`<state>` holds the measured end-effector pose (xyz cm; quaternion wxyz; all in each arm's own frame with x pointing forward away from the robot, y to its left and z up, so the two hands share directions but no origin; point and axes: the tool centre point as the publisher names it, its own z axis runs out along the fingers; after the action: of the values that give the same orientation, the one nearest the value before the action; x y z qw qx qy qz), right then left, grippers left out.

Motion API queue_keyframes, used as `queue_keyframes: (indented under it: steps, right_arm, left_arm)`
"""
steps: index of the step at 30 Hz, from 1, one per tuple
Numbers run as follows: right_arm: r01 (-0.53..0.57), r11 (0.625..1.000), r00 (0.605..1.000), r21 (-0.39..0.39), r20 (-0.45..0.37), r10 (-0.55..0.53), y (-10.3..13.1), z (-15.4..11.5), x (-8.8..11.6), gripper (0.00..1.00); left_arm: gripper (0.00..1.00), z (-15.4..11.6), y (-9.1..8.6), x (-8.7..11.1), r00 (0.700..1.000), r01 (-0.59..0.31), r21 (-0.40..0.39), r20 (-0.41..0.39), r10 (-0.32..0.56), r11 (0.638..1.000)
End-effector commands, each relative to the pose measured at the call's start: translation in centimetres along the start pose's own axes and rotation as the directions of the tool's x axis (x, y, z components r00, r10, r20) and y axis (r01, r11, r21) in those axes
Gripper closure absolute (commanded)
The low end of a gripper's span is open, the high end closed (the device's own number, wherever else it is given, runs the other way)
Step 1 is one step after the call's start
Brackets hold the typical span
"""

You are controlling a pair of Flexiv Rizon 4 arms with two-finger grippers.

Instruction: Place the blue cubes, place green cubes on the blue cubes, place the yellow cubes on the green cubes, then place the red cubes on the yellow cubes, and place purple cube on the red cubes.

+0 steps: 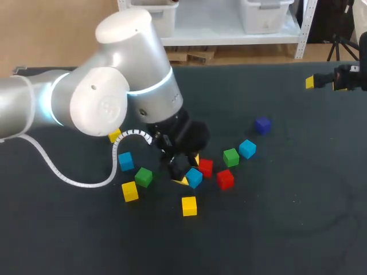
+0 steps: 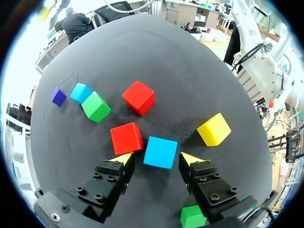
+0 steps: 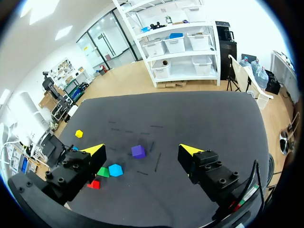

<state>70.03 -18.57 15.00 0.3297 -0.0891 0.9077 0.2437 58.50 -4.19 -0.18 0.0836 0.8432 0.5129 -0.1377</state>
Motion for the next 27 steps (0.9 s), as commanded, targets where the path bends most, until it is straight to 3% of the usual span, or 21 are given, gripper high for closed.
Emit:
queue_keyframes:
  steps: [1, 7, 9, 13, 19, 22, 25, 27]
  right_arm:
    - [-0.001, 1.000, 1.000, 0.003, 0.001, 0.001, 0.07, 0.00, 0.02, 0.00]
    - [-0.001, 1.000, 1.000, 0.003, 0.001, 0.001, 0.07, 0.00, 0.02, 0.00]
    - [-0.001, 1.000, 1.000, 0.003, 0.001, 0.001, 0.07, 0.00, 0.02, 0.00]
    - [-0.001, 1.000, 1.000, 0.003, 0.001, 0.001, 0.07, 0.00, 0.02, 0.00]
    - [-0.001, 1.000, 1.000, 0.003, 0.001, 0.001, 0.07, 0.00, 0.02, 0.00]
    - [-0.001, 1.000, 1.000, 0.003, 0.001, 0.001, 0.07, 0.00, 0.02, 0.00]
    - [-0.001, 1.000, 1.000, 0.003, 0.001, 0.001, 0.07, 0.00, 0.02, 0.00]
    - [-0.001, 1.000, 1.000, 0.003, 0.001, 0.001, 0.07, 0.00, 0.02, 0.00]
  left_arm:
    - [0.40, 0.03, -0.15, -0.28, 1.000, -0.006, -0.004, -0.004, 0.006, 1.000]
    - [0.41, 0.05, -0.22, -0.68, 1.000, -0.020, -0.012, 0.002, 0.020, 1.000]
    - [0.53, -0.04, -0.24, -0.77, 1.000, -0.026, -0.015, 0.007, 0.026, 1.000]
    - [0.60, -0.11, -0.41, -0.80, 0.999, -0.040, -0.018, 0.001, 0.040, 0.999]
    - [0.61, 0.00, -0.61, -0.49, 0.999, -0.046, -0.014, -0.009, 0.046, 0.999]
    - [0.74, -0.03, -0.59, -0.32, 0.999, -0.044, -0.016, -0.015, 0.043, 0.999]
    - [1.00, -0.25, -0.46, -0.16, 0.999, -0.030, -0.023, -0.015, 0.030, 0.999]
    - [1.00, -0.50, -0.34, -0.08, 1.000, -0.014, -0.027, -0.009, 0.014, 1.000]
